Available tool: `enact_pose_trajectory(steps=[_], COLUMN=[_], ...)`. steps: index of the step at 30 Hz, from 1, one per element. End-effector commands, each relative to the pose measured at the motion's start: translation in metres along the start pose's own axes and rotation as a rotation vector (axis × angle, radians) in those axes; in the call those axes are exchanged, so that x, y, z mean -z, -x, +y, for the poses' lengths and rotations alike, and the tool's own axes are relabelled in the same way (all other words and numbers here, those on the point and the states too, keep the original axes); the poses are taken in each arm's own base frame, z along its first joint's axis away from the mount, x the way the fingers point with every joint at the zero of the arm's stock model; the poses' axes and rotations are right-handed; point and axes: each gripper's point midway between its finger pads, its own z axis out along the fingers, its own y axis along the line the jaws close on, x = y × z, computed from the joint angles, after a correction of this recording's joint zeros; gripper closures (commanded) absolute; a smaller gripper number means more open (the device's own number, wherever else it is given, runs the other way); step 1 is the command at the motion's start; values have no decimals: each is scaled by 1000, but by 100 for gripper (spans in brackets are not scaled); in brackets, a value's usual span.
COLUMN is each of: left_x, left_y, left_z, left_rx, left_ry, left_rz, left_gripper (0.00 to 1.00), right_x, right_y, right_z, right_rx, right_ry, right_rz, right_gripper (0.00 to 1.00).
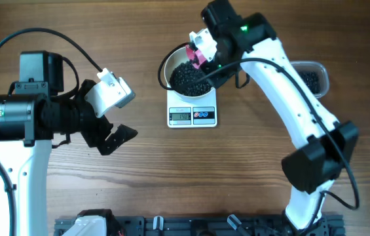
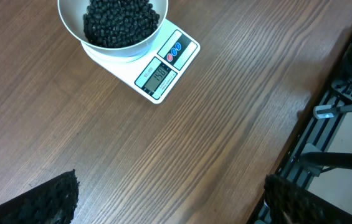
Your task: Scoop item into bowl and weigh 150g on scale
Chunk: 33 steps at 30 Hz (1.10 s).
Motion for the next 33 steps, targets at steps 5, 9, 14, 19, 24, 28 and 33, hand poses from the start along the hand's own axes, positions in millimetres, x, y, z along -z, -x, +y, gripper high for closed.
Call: enact_pose_trajectory(steps=[5,9,14,19,24,28,33], left_x=[6,6,6,6,6,6,6], left_y=[3,3,3,3,3,3,3], left_z=[-1,-1,-1,-1,-1,-1,-1], left_rx=[-17,-17,-17,-17,-17,-17,-17], left_ry=[13,13,13,13,13,13,13], left_rz=[-18,-18,-18,-18,-18,-18,-18], left_gripper=[0,0,0,0,0,0,0], right_x=[11,11,11,12,11,8,10], right_y=[-1,0,1,3,1,2,9], right_z=[14,18,20,22,11,7,-3], right_rx=[-68,-89,-93,-94,-87,-87,-86], right_ry=[66,89,100,113,48,26,-27], right_rz=[-20,-26,-29,-37,-27,-27,-59], right_gripper=[96,96,96,96,96,96,96])
